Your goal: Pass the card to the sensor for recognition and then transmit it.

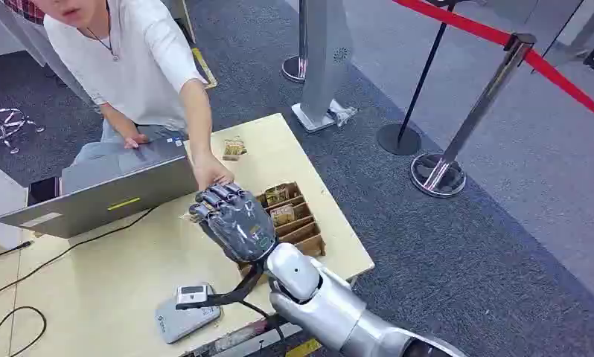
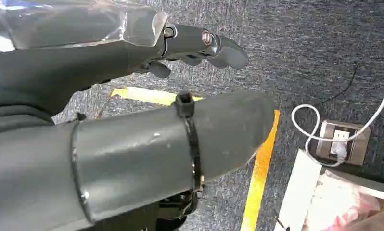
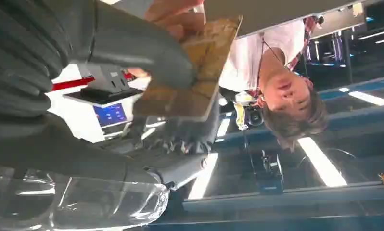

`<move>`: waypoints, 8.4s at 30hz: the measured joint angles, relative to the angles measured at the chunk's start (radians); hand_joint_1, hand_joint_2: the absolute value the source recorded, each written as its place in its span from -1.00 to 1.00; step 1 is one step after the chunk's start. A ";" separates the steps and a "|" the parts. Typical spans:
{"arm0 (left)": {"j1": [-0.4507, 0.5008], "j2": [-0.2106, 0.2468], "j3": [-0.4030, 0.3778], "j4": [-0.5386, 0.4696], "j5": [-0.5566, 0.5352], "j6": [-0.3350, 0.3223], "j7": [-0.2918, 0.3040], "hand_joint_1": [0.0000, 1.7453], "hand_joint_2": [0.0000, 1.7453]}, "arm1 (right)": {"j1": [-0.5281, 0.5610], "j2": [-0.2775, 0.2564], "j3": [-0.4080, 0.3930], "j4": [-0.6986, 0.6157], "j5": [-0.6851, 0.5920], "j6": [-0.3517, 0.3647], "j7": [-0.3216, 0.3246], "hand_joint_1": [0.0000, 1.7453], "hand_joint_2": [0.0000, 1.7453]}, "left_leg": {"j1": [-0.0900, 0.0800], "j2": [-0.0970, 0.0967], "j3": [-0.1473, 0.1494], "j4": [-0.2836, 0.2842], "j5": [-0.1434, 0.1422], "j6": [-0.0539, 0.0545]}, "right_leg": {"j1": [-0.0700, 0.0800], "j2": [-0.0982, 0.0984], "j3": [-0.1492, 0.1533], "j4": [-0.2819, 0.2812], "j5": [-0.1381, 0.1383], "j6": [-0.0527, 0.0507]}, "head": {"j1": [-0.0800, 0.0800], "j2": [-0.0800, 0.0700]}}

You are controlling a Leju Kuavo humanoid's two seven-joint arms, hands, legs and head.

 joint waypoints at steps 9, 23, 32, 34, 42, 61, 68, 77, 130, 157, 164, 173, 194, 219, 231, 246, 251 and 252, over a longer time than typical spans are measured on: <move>0.000 0.000 0.000 0.000 0.005 0.007 -0.001 -1.00 -1.00 | -0.004 0.006 0.000 0.010 -0.002 0.007 -0.008 1.00 1.00 | 0.000 0.000 0.000 0.000 0.000 0.000 | 0.000 0.000 0.000 0.000 0.000 0.000 | 0.000 0.000; 0.001 0.000 0.000 0.000 0.012 0.007 -0.006 -1.00 -1.00 | -0.003 0.016 0.009 -0.013 -0.363 0.178 -0.183 1.00 1.00 | 0.000 0.000 0.000 0.000 0.000 0.000 | 0.000 0.000 0.000 0.000 0.000 0.000 | 0.000 0.000; 0.001 0.000 0.000 0.000 0.027 0.010 -0.006 -1.00 -1.00 | -0.001 0.016 0.063 -0.057 -0.687 0.433 -0.303 1.00 1.00 | 0.000 0.000 0.000 0.000 0.000 0.000 | 0.000 0.000 0.000 0.000 0.000 0.000 | 0.000 0.000; 0.002 0.000 0.001 0.000 0.033 0.013 -0.006 -1.00 -1.00 | -0.006 0.016 0.080 -0.051 -0.749 0.487 -0.316 1.00 1.00 | 0.000 0.000 0.000 0.000 0.000 0.000 | 0.000 0.000 0.000 0.000 0.000 0.000 | 0.000 0.000; 0.004 0.000 0.005 0.000 0.049 0.029 -0.006 -1.00 -1.00 | -0.061 0.026 0.155 0.044 -0.824 0.578 -0.323 1.00 1.00 | 0.000 0.000 0.000 0.000 0.000 0.000 | 0.000 0.000 0.000 0.000 0.000 0.000 | 0.000 0.000; 0.013 0.000 0.010 0.000 0.055 0.021 0.010 -1.00 -1.00 | -0.178 0.098 0.273 0.368 -0.894 0.602 -0.284 1.00 1.00 | 0.000 0.000 0.000 0.000 0.000 0.000 | 0.000 0.000 0.000 0.000 0.000 0.000 | 0.000 0.000; 0.013 0.004 0.010 0.000 0.055 0.016 0.013 -1.00 -1.00 | -0.199 0.105 0.311 0.455 -0.878 0.571 -0.260 1.00 1.00 | 0.000 0.000 0.000 0.000 0.000 0.000 | 0.000 0.000 0.000 0.000 0.000 0.000 | 0.000 0.000; 0.013 0.004 0.008 0.000 0.049 0.018 0.012 -1.00 -1.00 | -0.228 0.109 0.352 0.548 -0.843 0.542 -0.232 1.00 1.00 | 0.000 0.000 0.000 0.000 0.000 0.000 | 0.000 0.000 0.000 0.000 0.000 0.000 | 0.000 0.000; 0.008 0.006 -0.017 0.000 0.043 0.012 0.015 -1.00 -1.00 | -0.281 0.129 0.326 0.629 -1.024 0.798 -0.253 1.00 1.00 | 0.000 0.000 0.000 0.000 0.000 0.000 | 0.000 0.000 0.000 0.000 0.000 0.000 | 0.000 0.000; 0.007 0.001 -0.016 0.000 0.077 0.048 0.036 -1.00 -1.00 | -0.408 0.172 0.344 0.730 -0.978 0.679 -0.165 1.00 1.00 | 0.000 0.000 0.000 0.000 0.000 0.000 | 0.000 0.000 0.000 0.000 0.000 0.000 | 0.000 0.000; 0.007 -0.002 -0.016 0.000 0.078 0.043 0.034 -1.00 -1.00 | -0.421 0.174 0.373 0.785 -0.938 0.657 -0.159 1.00 1.00 | 0.000 0.000 0.000 0.000 0.000 0.000 | 0.000 0.000 0.000 0.000 0.000 0.000 | 0.000 0.000; 0.007 0.011 -0.018 0.000 0.070 0.011 0.042 -1.00 -1.00 | -0.426 0.174 0.408 0.819 -0.895 0.629 -0.152 1.00 1.00 | 0.000 0.000 0.000 0.000 0.000 0.000 | 0.000 0.000 0.000 0.000 0.000 0.000 | 0.000 0.000; 0.007 0.015 -0.018 0.000 0.076 0.015 0.034 -1.00 -1.00 | -0.447 0.180 0.516 0.851 -0.696 0.445 -0.073 1.00 1.00 | 0.000 0.000 0.000 0.000 0.000 0.000 | 0.000 0.000 0.000 0.000 0.000 0.000 | 0.000 0.000; 0.006 0.014 -0.043 0.000 0.063 0.008 0.015 -1.00 -1.00 | -0.440 0.180 0.584 0.872 -0.588 0.386 -0.011 1.00 1.00 | 0.000 0.000 0.001 0.001 0.001 0.000 | 0.000 0.001 0.000 0.000 0.001 0.000 | 0.000 0.000; 0.005 0.014 -0.044 0.000 0.062 0.007 0.014 -1.00 -1.00 | -0.424 0.179 0.597 0.881 -0.551 0.328 0.031 1.00 1.00 | 0.000 0.001 0.002 0.001 0.001 0.000 | 0.000 0.001 0.001 0.000 0.001 -0.001 | 0.000 0.000; -0.004 0.014 -0.049 0.000 0.061 0.005 0.014 -1.00 -1.00 | -0.416 0.179 0.597 0.887 -0.541 0.333 0.011 1.00 1.00 | 0.000 0.001 0.002 0.001 0.001 -0.001 | 0.000 0.001 0.001 0.000 0.001 -0.001 | 0.000 0.000; -0.005 0.014 -0.050 0.000 0.059 0.000 0.014 -1.00 -1.00 | -0.415 0.179 0.597 0.887 -0.539 0.337 0.010 1.00 1.00 | 0.000 0.001 0.002 0.001 0.001 -0.001 | 0.000 0.001 0.001 0.000 0.001 -0.001 | 0.000 0.000; -0.005 0.014 -0.050 0.000 0.058 0.000 0.014 -1.00 -1.00 | -0.414 0.179 0.597 0.888 -0.539 0.337 0.010 1.00 1.00 | 0.000 0.001 0.002 0.001 0.001 -0.001 | 0.000 0.001 0.001 0.000 0.001 -0.001 | 0.000 0.000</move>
